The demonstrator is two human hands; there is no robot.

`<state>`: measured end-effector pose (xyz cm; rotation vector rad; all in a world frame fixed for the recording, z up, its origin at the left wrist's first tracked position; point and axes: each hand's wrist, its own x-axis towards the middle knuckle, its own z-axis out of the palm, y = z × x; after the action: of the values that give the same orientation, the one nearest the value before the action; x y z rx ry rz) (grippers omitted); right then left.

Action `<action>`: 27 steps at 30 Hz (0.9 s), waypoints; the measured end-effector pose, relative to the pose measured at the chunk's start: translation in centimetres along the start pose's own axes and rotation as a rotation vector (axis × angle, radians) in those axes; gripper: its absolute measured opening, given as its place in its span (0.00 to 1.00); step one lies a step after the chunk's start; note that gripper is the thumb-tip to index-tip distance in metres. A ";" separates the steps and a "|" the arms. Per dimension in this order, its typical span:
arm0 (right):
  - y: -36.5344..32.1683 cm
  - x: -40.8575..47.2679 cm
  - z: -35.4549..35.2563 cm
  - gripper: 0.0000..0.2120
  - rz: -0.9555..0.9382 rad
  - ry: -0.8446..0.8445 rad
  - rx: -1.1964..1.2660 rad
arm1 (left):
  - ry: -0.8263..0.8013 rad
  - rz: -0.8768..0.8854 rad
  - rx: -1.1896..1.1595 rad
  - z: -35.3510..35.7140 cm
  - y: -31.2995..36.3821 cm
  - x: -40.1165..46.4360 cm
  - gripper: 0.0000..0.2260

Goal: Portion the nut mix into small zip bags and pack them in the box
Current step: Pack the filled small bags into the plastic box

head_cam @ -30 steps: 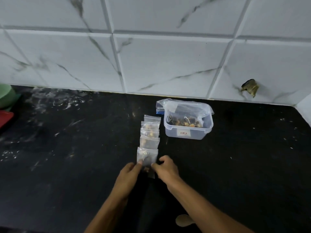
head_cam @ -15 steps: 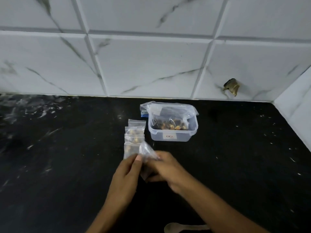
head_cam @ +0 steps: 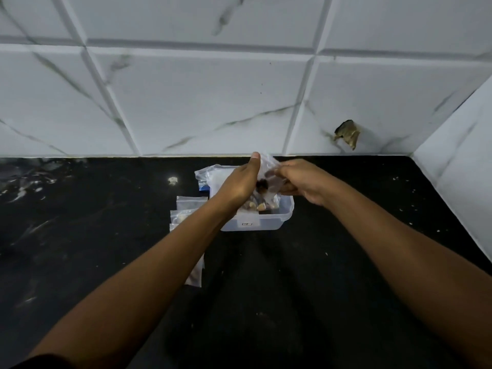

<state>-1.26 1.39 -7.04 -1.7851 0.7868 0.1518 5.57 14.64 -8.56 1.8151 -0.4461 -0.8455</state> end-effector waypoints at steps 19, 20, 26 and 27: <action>2.1 2.9 4.0 0.13 -0.180 0.108 -1.291 | -0.163 -0.274 0.197 2.1 -0.9 3.1 0.32; 2.1 3.0 4.1 0.14 -0.168 0.102 -1.313 | -0.173 -0.280 0.200 2.2 -1.0 3.2 0.33; 2.4 3.3 4.4 0.13 -0.139 0.088 -1.316 | -0.195 -0.255 0.234 1.3 -1.0 2.9 0.42; 2.3 2.9 4.2 0.11 -0.135 0.088 -1.315 | -0.176 -0.224 0.233 0.9 -0.8 2.5 0.43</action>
<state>0.83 3.49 -11.81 -3.0814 0.6378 0.6048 6.60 12.77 -10.35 2.0404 -0.4746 -1.1531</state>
